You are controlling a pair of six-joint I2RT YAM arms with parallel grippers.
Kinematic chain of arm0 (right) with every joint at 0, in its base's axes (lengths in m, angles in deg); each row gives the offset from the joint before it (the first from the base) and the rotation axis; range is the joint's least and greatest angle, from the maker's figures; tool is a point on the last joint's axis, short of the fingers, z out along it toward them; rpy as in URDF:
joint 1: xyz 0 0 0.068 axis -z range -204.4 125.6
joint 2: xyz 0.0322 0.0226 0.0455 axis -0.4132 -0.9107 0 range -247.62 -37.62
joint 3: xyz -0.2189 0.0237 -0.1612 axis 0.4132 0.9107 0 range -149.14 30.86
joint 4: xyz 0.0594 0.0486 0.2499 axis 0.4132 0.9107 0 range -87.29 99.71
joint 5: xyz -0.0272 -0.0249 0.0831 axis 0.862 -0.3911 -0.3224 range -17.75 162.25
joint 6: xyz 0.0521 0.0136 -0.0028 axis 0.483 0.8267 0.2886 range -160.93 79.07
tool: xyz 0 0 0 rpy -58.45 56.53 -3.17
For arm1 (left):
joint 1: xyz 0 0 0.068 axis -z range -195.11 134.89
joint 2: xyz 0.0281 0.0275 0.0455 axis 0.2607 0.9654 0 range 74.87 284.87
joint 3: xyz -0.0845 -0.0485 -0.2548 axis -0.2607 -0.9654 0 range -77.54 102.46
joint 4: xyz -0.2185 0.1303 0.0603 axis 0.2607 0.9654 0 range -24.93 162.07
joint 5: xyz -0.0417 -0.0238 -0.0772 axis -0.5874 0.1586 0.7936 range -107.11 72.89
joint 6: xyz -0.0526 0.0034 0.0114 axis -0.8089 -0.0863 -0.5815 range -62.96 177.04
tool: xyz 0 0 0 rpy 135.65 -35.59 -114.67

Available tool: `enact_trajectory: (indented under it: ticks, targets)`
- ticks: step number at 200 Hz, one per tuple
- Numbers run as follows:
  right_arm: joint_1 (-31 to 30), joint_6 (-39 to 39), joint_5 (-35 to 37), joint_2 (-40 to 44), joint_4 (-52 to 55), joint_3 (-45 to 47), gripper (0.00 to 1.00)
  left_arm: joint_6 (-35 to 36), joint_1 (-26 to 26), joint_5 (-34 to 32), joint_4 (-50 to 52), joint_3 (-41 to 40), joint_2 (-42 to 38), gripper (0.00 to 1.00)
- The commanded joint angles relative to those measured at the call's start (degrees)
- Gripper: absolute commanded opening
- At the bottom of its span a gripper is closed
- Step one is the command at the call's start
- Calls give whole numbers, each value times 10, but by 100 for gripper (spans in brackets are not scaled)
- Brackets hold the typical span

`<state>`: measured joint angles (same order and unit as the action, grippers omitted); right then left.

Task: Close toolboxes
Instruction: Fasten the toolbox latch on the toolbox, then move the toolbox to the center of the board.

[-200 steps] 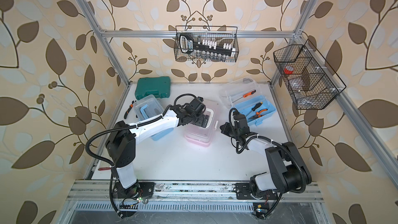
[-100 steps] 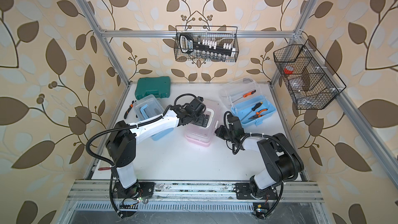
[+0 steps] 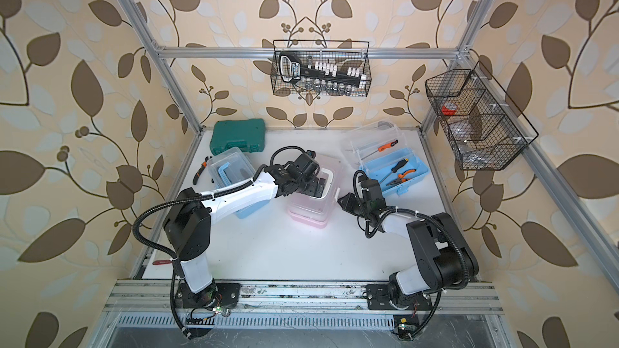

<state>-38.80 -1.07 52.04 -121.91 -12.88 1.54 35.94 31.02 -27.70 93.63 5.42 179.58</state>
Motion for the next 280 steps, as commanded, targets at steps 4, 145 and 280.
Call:
enact_trajectory:
  ticks: [4, 145, 280]
  targets:
    - [4, -50, -16, 24, 60, -22, 28, 20, 12, 28, 47, -30, 5, 99]
    - [-5, -67, -59, 45, 105, -64, 38, 63, 12, -28, 79, 11, -28, 99]
    - [-69, -3, -62, -103, -21, -150, 38, 93, -15, -62, 151, 87, -90, 99]
